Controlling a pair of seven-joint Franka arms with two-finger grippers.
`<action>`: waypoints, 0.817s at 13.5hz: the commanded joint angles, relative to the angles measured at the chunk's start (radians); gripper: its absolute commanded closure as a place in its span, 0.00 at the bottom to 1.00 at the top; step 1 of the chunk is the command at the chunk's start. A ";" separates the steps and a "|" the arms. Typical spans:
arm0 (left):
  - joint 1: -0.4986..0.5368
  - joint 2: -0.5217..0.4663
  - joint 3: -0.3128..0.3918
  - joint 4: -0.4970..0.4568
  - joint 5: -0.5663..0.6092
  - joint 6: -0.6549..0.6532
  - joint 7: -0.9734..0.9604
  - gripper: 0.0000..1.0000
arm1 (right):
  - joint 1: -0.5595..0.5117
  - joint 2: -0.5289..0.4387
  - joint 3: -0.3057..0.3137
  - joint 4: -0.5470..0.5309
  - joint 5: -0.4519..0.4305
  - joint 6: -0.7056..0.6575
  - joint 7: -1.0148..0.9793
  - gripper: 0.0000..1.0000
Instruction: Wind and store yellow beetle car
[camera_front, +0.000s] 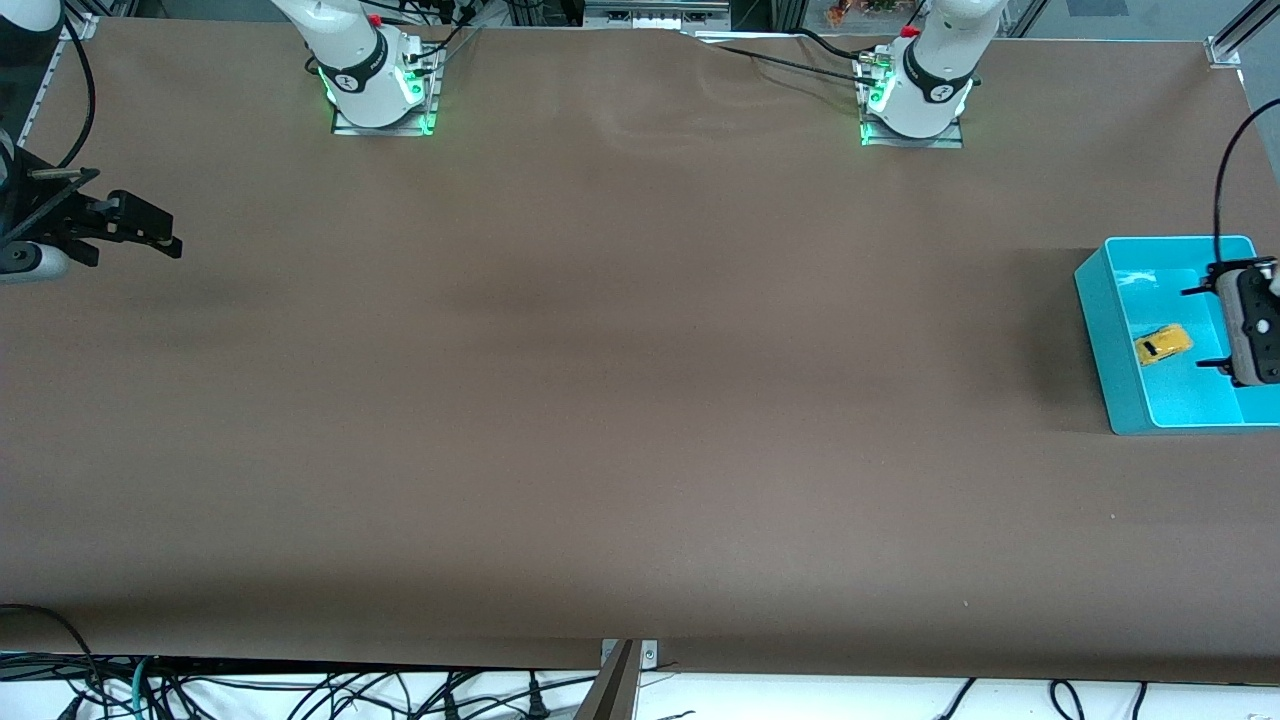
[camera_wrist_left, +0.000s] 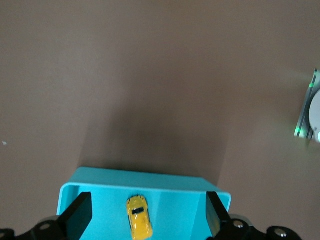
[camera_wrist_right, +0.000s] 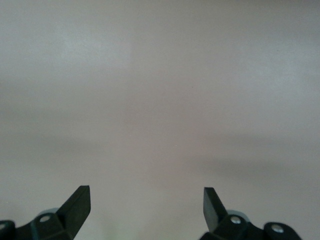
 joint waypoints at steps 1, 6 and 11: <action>-0.006 0.016 -0.112 0.029 -0.015 -0.052 -0.223 0.00 | -0.001 0.008 0.000 0.025 0.004 -0.021 0.009 0.00; -0.119 -0.160 -0.174 -0.002 -0.124 -0.110 -0.660 0.00 | 0.001 0.008 0.000 0.025 0.004 -0.021 0.009 0.00; -0.552 -0.331 0.242 -0.052 -0.259 -0.061 -0.981 0.00 | -0.001 0.008 0.000 0.025 0.004 -0.021 0.009 0.00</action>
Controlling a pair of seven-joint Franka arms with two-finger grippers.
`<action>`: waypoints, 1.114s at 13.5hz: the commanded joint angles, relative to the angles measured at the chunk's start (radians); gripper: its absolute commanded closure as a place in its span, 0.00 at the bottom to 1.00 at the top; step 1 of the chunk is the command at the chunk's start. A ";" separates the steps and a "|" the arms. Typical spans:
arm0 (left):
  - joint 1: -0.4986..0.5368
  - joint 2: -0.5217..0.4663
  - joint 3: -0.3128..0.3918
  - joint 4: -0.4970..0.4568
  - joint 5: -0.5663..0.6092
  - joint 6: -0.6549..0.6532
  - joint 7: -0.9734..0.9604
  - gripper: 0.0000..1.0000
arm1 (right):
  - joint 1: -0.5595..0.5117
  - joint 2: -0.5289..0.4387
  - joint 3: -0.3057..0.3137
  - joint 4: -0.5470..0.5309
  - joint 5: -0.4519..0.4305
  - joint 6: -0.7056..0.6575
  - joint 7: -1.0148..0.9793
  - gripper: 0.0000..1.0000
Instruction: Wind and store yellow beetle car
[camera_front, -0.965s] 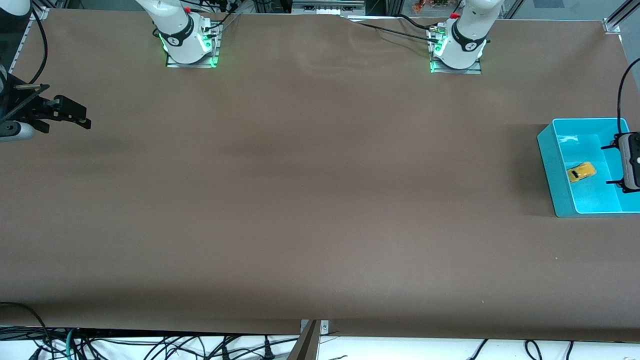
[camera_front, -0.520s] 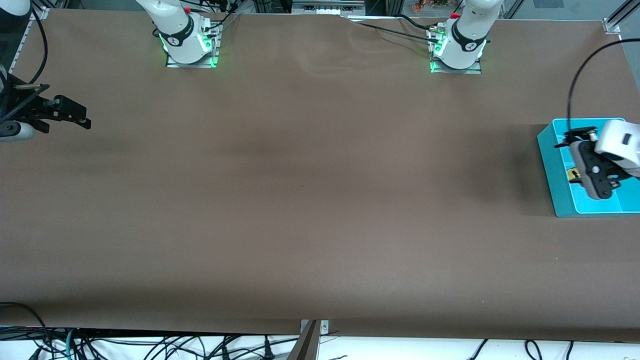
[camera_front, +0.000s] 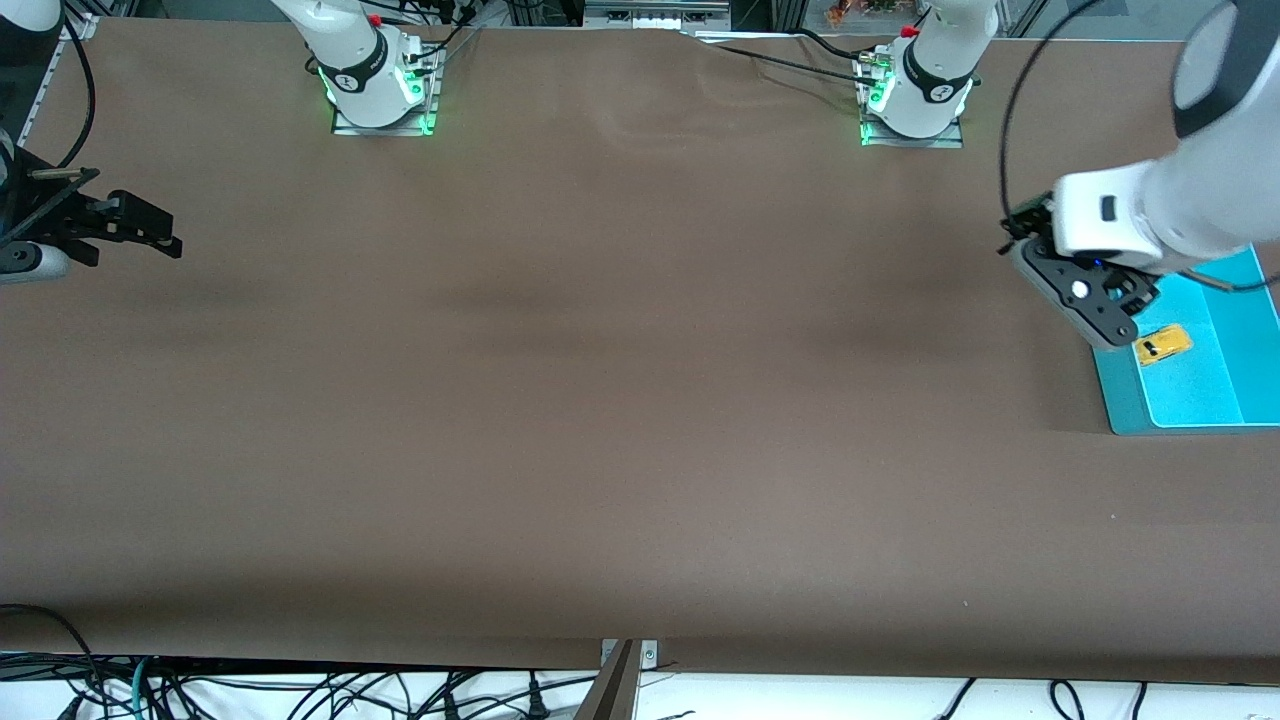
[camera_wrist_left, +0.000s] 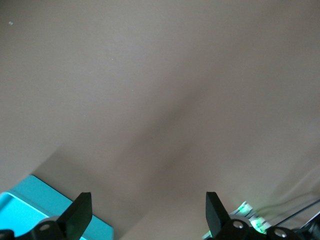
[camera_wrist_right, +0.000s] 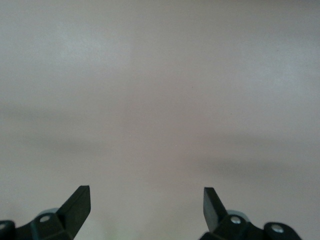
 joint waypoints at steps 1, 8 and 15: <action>-0.182 -0.113 0.248 -0.085 -0.059 0.043 -0.136 0.00 | 0.000 0.008 0.000 0.025 0.004 -0.020 0.009 0.00; -0.420 -0.314 0.597 -0.343 -0.078 0.261 -0.368 0.00 | -0.001 0.008 0.000 0.023 0.004 -0.021 0.009 0.00; -0.409 -0.271 0.597 -0.270 -0.081 0.253 -0.377 0.00 | 0.000 0.008 0.000 0.023 0.004 -0.021 0.012 0.00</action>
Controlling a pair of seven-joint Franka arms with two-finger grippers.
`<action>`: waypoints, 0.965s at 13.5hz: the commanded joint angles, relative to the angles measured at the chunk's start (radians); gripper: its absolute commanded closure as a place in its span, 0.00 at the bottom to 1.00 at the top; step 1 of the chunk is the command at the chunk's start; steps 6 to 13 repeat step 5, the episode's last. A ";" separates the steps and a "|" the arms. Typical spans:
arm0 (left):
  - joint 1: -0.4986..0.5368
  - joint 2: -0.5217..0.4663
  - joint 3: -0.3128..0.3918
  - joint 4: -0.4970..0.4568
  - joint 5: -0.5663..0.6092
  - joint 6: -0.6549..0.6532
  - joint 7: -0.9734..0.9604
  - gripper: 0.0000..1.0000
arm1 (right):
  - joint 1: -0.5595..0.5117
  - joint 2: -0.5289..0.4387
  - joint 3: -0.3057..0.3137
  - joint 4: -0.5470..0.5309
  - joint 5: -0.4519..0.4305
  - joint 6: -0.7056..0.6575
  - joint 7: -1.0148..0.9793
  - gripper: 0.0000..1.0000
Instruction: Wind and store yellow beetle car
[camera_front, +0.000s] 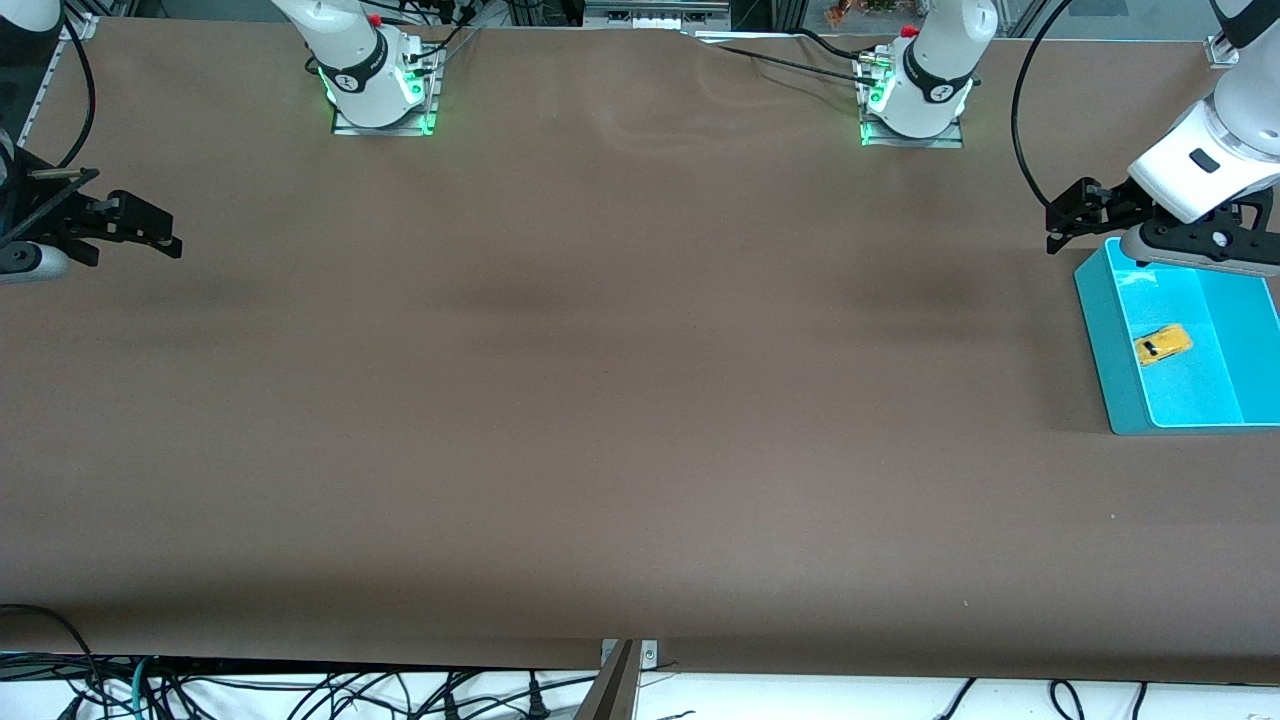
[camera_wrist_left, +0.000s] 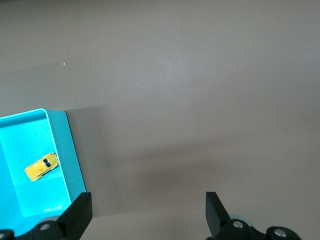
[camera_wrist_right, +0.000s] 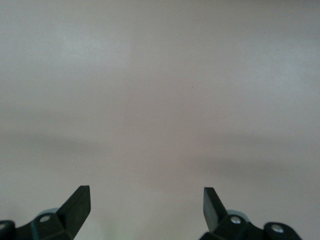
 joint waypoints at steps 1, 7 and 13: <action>-0.008 0.021 0.008 0.036 -0.020 0.005 -0.012 0.00 | -0.001 0.005 0.000 0.022 0.004 -0.022 0.010 0.00; -0.006 0.023 0.005 0.042 -0.018 -0.035 -0.064 0.00 | -0.001 0.006 -0.009 0.020 0.005 -0.022 0.013 0.00; -0.006 0.023 0.005 0.042 -0.018 -0.035 -0.064 0.00 | -0.001 0.006 -0.009 0.020 0.005 -0.022 0.013 0.00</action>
